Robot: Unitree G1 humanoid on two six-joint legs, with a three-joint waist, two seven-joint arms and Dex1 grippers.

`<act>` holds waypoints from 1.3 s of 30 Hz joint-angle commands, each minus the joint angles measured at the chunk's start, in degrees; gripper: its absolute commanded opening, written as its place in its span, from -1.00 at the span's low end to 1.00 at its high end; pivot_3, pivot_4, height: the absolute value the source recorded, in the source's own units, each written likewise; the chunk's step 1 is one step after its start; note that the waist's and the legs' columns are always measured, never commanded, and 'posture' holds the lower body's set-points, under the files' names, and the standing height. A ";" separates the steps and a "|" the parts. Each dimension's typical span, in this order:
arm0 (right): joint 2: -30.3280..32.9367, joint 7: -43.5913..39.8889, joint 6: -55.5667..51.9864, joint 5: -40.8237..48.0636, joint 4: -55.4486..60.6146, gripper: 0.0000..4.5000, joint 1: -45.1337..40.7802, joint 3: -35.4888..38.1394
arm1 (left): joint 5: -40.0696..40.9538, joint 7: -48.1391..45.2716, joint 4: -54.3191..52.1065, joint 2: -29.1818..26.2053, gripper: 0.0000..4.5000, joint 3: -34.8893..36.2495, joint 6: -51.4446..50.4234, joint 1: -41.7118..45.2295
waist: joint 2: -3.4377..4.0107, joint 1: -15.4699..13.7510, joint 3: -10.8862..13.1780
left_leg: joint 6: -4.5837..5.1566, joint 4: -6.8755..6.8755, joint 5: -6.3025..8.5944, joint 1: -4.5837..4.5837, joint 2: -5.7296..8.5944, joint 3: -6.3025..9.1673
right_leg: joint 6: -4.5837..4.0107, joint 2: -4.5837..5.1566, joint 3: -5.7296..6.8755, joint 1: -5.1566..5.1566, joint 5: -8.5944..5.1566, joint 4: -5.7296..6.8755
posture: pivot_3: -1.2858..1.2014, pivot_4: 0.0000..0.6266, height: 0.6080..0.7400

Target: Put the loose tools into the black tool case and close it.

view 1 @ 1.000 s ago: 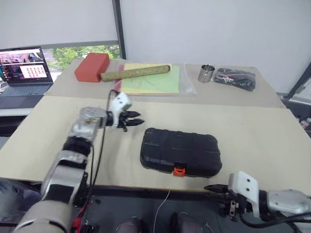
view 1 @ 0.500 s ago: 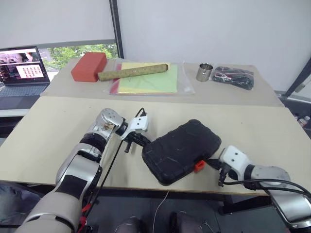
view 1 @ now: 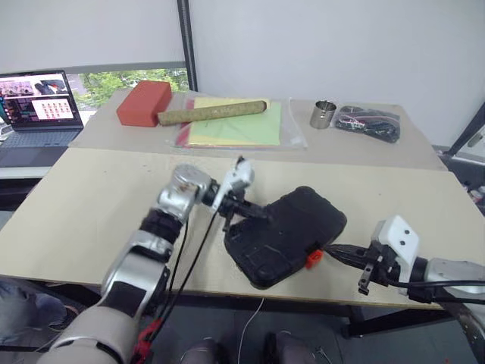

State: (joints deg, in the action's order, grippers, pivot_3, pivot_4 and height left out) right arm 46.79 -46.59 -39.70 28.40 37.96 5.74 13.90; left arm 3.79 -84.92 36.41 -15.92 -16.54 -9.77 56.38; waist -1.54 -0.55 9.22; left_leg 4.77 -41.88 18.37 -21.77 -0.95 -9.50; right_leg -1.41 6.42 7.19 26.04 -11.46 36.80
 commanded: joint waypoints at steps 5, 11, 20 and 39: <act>1.47 2.18 -1.04 -2.10 0.84 -1.00 0.05 -4.52 | -4.38 2.67 -0.74 -0.80 -0.90 -4.33 5.99 -1.60 | 0.12 -0.11 -0.07 | 0.06 0.01 0.03 0.23 0.00 0.03 | 0.23 0.11 -0.06 -0.20 -0.14 0.01 | 0.03 -0.52 0.95; 1.56 2.07 -0.57 -1.25 2.36 -1.00 5.17 -0.19 | -3.66 2.66 -0.98 -0.50 -0.90 -4.45 6.64 -1.62 | 0.12 -0.24 -0.07 | 0.11 0.01 0.05 0.23 0.00 0.05 | 0.11 0.08 -0.03 -0.23 -0.07 0.00 | 0.03 -0.52 0.95; -0.87 4.18 0.77 -2.52 1.41 -1.00 7.66 -2.87 | -6.63 2.47 -0.72 -0.52 -0.90 -7.77 15.28 -1.95 | 0.12 -0.21 -0.08 | 0.15 0.02 0.07 0.32 0.00 0.08 | 0.21 0.10 -0.03 -0.36 -0.13 -0.04 | 0.03 -0.52 0.95; -6.29 8.07 -6.44 1.67 -0.08 -1.00 -10.08 -7.16 | -11.06 4.20 8.36 2.68 -0.90 -10.37 24.74 0.63 | 0.13 0.63 -0.09 | 0.35 0.02 0.20 0.60 -0.14 0.15 | 0.26 0.28 0.00 -0.69 -0.15 -0.16 | 0.03 -0.52 0.95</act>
State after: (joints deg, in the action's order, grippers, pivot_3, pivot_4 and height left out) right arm 41.44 -38.99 -47.82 26.45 32.08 -0.09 3.81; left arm -3.04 -79.74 42.10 -13.50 -22.75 15.12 58.70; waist -1.41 0.08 9.13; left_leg 5.12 -41.85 18.57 -21.17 -1.10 -9.35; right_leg -1.15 6.70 7.20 25.35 -11.61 36.64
